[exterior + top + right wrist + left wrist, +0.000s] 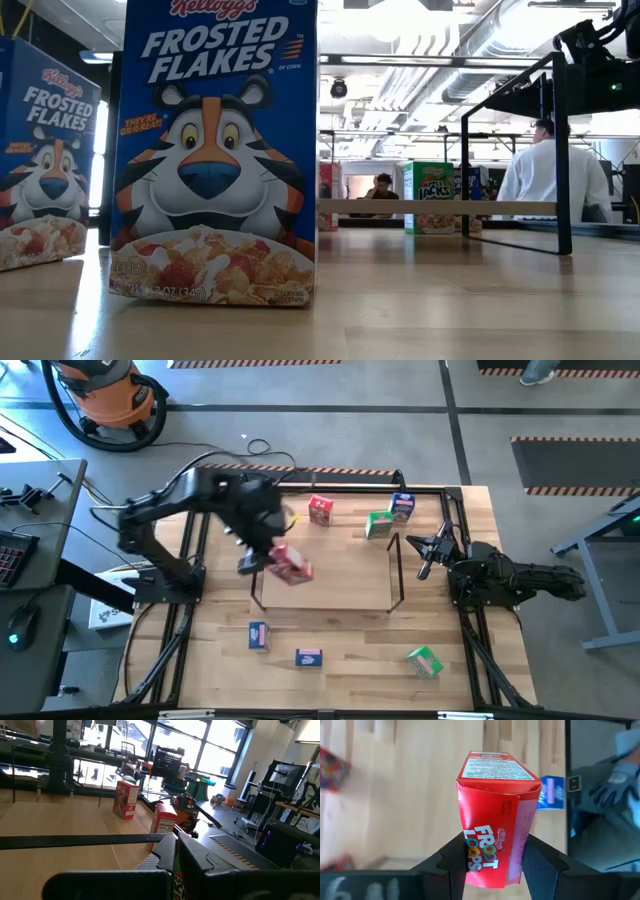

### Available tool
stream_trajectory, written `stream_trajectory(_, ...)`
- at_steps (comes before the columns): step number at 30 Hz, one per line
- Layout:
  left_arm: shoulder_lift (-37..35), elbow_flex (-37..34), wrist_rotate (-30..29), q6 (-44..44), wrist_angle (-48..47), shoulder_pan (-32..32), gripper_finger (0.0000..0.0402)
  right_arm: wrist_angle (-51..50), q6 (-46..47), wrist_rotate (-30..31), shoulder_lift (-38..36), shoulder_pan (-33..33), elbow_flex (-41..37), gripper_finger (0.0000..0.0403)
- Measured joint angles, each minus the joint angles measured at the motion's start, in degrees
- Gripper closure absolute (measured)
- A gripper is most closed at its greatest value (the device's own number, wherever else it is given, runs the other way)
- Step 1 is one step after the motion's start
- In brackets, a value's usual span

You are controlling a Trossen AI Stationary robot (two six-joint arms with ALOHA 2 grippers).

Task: Stack cereal on shelf
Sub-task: Put the bottom red cereal box on the shelf

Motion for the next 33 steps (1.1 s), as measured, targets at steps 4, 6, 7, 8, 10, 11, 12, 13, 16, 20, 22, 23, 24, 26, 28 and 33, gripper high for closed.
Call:
stream_trajectory(4,6.01,3.07,1.83,9.72,0.00,5.65,0.0257,0.00,0.00,0.00,0.00,0.00,0.01,0.0396)
stream_trajectory(6,8.50,3.69,1.93,13.49,0.02,8.01,0.0257,0.00,-0.01,0.00,0.00,0.01,0.01,0.0396)
stream_trajectory(7,9.51,3.74,1.96,15.04,0.02,9.06,0.0257,0.00,-0.02,0.00,0.00,0.00,0.00,0.0396)
stream_trajectory(8,10.39,3.74,1.86,16.68,-0.11,10.11,0.0257,-0.01,-0.02,0.00,0.00,0.01,0.01,0.0396)
stream_trajectory(10,12.12,3.74,0.85,19.30,-0.07,11.58,0.0257,0.00,0.00,0.00,0.00,0.02,0.02,0.0396)
stream_trajectory(11,12.90,3.74,-0.13,19.94,-0.09,12.14,0.0257,0.00,-0.02,0.00,0.00,0.02,0.00,0.0396)
stream_trajectory(12,13.57,3.74,-1.36,20.37,-0.07,12.58,0.0257,0.00,0.00,0.00,0.00,0.00,0.02,0.0396)
stream_trajectory(13,14.02,3.70,-2.50,20.80,-0.06,12.97,0.0257,-0.01,-0.02,-0.01,0.00,0.02,0.01,0.0396)
stream_trajectory(16,14.18,3.35,-6.87,21.81,-0.09,13.20,0.0257,0.00,-0.02,0.00,0.00,0.01,0.01,0.0396)
stream_trajectory(20,14.92,3.22,-10.57,20.07,-0.11,12.84,0.0257,0.00,-0.02,0.00,0.00,0.02,0.00,0.0396)
stream_trajectory(22,15.60,3.14,-10.79,18.03,-0.01,12.56,0.0257,-0.02,-0.02,0.00,0.00,0.02,0.02,0.0396)
stream_trajectory(23,15.87,3.10,-10.80,17.47,-0.03,12.53,0.0257,-0.01,-0.02,0.00,0.00,0.01,0.00,0.0396)
stream_trajectory(24,16.06,3.11,-10.78,17.35,-0.07,12.16,0.0257,0.00,-0.01,-0.01,0.00,0.00,0.01,0.0396)
stream_trajectory(26,16.62,3.16,-10.78,17.23,-0.09,11.58,0.0257,-0.02,-0.02,-0.01,0.00,0.00,0.01,0.0396)
stream_trajectory(28,17.84,3.19,-10.70,16.79,-0.07,10.97,0.0257,0.00,-0.02,-0.02,-0.02,0.01,0.01,0.0396)
stream_trajectory(33,20.21,3.12,-11.50,15.20,-0.05,9.79,0.0257,0.00,-0.02,-0.02,-0.02,0.01,0.02,0.0396)
